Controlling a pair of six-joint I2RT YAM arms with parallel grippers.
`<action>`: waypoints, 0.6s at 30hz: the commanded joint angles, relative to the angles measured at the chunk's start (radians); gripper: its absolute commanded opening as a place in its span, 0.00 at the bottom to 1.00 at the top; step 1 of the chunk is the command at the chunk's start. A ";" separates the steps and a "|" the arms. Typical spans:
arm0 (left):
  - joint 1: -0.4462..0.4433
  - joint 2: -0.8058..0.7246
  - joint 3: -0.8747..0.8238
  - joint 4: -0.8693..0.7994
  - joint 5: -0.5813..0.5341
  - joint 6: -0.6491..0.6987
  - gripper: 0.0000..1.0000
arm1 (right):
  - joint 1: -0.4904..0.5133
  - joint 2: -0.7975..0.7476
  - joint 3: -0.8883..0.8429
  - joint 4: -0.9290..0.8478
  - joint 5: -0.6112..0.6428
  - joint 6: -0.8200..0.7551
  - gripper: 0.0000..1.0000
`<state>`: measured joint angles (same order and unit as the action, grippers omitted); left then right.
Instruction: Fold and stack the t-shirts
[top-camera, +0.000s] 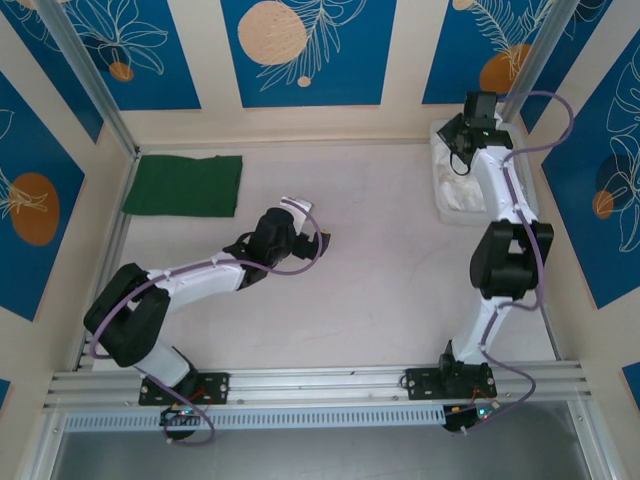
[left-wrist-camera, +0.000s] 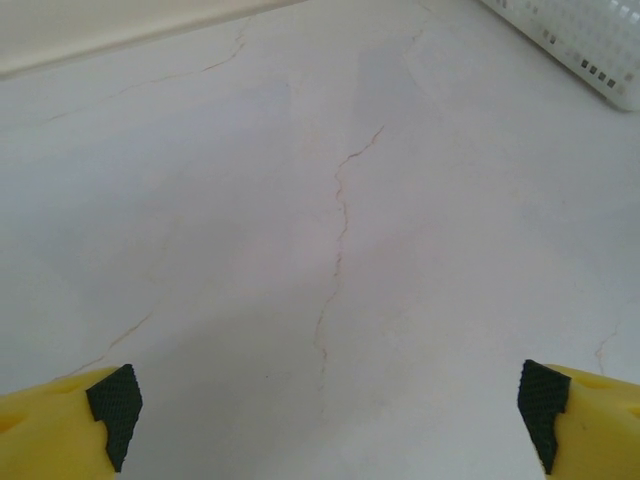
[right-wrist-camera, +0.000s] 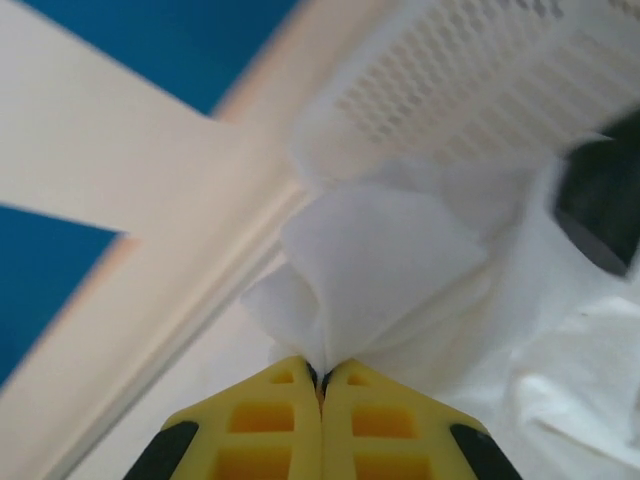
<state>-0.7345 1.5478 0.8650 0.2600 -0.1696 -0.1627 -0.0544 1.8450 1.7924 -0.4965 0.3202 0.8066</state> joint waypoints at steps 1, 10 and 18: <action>-0.018 -0.007 0.021 -0.007 -0.039 0.026 0.97 | 0.022 -0.125 -0.058 0.146 0.047 -0.015 0.00; -0.019 -0.007 0.030 -0.015 -0.011 0.007 0.98 | 0.086 -0.292 0.331 0.075 0.022 -0.201 0.00; -0.019 -0.140 0.053 -0.113 -0.069 -0.061 1.00 | 0.266 -0.312 0.715 -0.049 -0.114 -0.298 0.00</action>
<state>-0.7422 1.4963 0.8764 0.1921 -0.2005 -0.1776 0.1841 1.5646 2.4660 -0.5106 0.2729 0.5549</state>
